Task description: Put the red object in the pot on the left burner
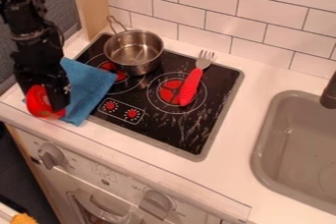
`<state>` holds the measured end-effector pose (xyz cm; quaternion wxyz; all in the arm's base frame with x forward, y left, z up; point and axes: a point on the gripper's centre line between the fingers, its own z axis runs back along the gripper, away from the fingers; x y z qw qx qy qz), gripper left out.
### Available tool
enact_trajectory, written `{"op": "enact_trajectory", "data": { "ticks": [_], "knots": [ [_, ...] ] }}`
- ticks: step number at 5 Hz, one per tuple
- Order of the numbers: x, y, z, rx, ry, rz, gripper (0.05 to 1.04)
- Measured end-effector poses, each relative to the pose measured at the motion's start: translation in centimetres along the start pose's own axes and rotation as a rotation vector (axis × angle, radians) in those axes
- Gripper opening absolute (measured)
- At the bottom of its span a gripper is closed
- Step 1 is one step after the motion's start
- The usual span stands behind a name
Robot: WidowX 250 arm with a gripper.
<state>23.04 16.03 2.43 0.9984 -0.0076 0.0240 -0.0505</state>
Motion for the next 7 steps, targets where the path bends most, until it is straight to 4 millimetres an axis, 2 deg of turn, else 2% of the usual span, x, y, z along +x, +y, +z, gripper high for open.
{"op": "enact_trajectory", "data": {
  "ticks": [1,3,4,5,6,7],
  "knots": [
    [-0.4,-0.1,0.0,0.012,0.004,-0.007,0.972],
    [-0.4,-0.1,0.2,0.019,-0.002,0.000,0.562],
    [0.1,-0.5,0.8,0.001,0.001,0.002,0.545],
    [3.5,-1.9,5.9,-0.005,-0.128,-0.029,0.545],
    [7.6,-2.9,9.9,-0.012,-0.240,-0.029,0.544],
    [11.1,-3.5,8.7,-0.027,-0.229,-0.027,0.544]
  ]
}}
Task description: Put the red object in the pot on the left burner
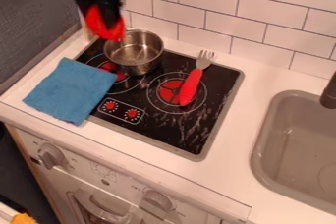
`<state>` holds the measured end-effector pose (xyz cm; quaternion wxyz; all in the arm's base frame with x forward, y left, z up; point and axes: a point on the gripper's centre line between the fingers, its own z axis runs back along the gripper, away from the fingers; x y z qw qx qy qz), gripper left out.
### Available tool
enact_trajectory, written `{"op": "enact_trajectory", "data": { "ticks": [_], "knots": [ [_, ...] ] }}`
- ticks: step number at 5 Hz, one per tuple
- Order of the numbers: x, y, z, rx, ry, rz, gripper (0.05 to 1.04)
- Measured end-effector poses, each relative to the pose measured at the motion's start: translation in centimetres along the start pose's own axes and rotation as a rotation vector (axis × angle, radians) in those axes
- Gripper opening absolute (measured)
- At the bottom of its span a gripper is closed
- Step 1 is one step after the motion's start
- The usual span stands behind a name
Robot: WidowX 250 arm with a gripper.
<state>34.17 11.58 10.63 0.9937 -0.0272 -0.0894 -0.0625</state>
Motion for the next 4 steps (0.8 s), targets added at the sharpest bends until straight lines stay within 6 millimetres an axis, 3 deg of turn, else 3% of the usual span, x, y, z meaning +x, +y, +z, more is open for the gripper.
{"op": "enact_trajectory", "data": {
  "ticks": [1,2,3,4],
  "knots": [
    [0.7,-0.3,-2.4,0.012,0.044,-0.007,0.544],
    [1.3,0.1,-4.0,0.018,0.053,0.010,0.642],
    [2.2,0.6,-3.7,0.037,0.037,0.022,0.929],
    [2.5,0.4,-3.1,0.047,0.049,0.007,1.009]
  ]
}}
